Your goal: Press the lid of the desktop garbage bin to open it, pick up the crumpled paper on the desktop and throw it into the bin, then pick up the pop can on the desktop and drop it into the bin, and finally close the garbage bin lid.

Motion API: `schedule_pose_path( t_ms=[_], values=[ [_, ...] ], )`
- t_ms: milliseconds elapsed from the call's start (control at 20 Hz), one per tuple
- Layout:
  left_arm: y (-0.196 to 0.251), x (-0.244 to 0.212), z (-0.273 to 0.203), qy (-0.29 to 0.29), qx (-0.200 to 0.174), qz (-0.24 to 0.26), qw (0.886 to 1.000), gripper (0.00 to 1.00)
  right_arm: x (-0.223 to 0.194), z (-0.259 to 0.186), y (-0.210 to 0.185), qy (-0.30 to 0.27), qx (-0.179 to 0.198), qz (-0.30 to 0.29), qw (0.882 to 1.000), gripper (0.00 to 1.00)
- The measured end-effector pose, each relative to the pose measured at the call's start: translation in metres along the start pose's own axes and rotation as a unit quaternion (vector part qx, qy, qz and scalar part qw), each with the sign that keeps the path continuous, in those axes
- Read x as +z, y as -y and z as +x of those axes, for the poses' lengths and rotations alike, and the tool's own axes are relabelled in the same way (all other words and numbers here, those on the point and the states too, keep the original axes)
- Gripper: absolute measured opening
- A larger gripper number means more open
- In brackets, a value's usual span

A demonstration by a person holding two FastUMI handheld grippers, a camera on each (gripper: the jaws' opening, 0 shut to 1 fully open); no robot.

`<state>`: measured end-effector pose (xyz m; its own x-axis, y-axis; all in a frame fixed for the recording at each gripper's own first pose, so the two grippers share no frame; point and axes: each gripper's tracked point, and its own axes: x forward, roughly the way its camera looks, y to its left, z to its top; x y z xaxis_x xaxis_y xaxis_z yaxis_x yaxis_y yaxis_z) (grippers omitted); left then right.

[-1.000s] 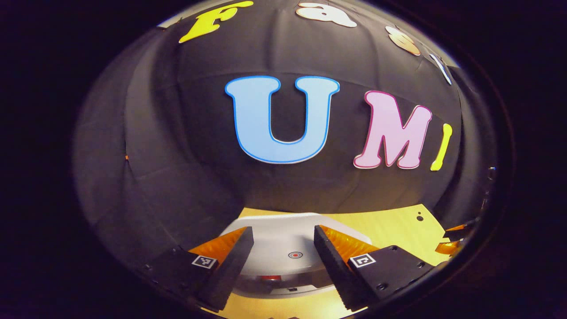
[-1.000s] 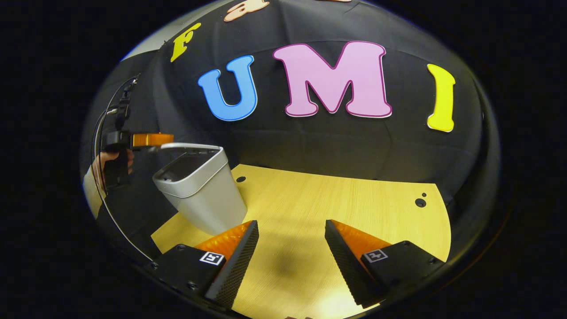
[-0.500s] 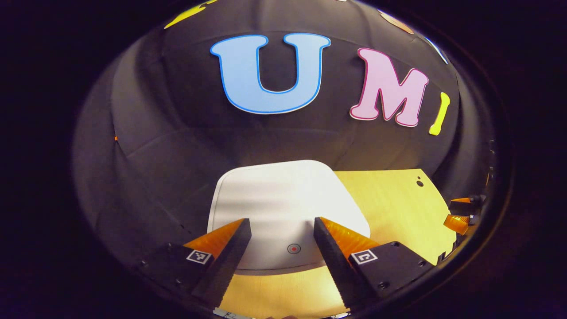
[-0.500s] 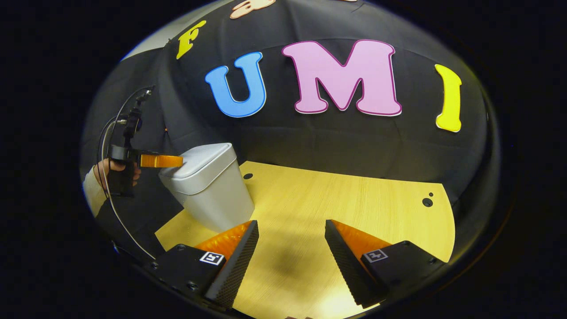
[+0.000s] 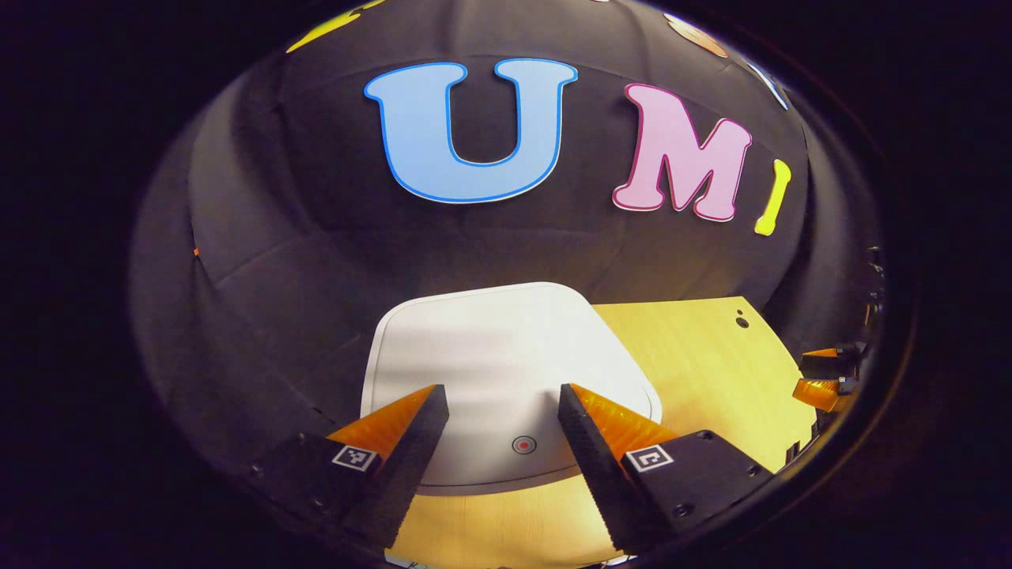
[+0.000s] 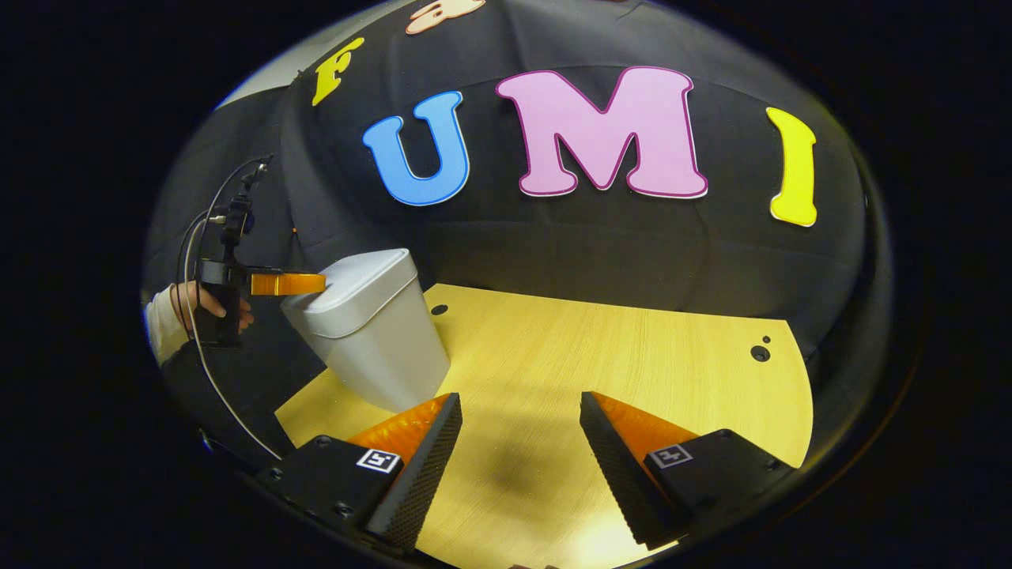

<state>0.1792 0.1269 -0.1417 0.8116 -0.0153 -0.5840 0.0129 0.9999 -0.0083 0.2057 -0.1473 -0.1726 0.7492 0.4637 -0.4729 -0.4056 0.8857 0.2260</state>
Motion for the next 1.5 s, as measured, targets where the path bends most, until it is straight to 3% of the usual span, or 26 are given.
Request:
schedule_pose_path(
  t_ms=[250,400,600,850,1100,1250,1500],
  values=[
    [-0.001,0.019,-0.01,0.078,0.035,0.003,0.996,0.95,0.017,-0.014,-0.002,0.022,-0.001,-0.016,1.0,0.97],
    [0.019,0.045,-0.037,0.141,0.033,-0.015,0.989,0.94,0.046,-0.03,-0.002,0.068,-0.01,-0.038,0.997,0.97],
    [0.055,0.072,-0.072,0.204,0.027,-0.011,0.978,0.94,0.084,-0.054,-0.002,0.126,-0.015,-0.023,0.992,0.97],
    [0.111,0.078,-0.117,0.26,0.02,-0.019,0.965,0.94,0.118,-0.089,0.013,0.226,-0.064,-0.04,0.971,0.96],
    [0.141,0.069,-0.162,0.281,0.025,0.024,0.959,0.93,0.129,-0.137,-0.002,0.28,-0.111,-0.046,0.953,0.97],
    [0.153,0.059,-0.185,0.279,-0.002,0.002,0.96,0.93,0.121,-0.159,-0.009,0.283,-0.149,-0.027,0.947,0.96],
    [0.142,0.033,-0.202,0.266,-0.024,-0.033,0.963,0.95,0.11,-0.189,-0.041,0.293,-0.163,-0.04,0.941,0.97]
  ],
)
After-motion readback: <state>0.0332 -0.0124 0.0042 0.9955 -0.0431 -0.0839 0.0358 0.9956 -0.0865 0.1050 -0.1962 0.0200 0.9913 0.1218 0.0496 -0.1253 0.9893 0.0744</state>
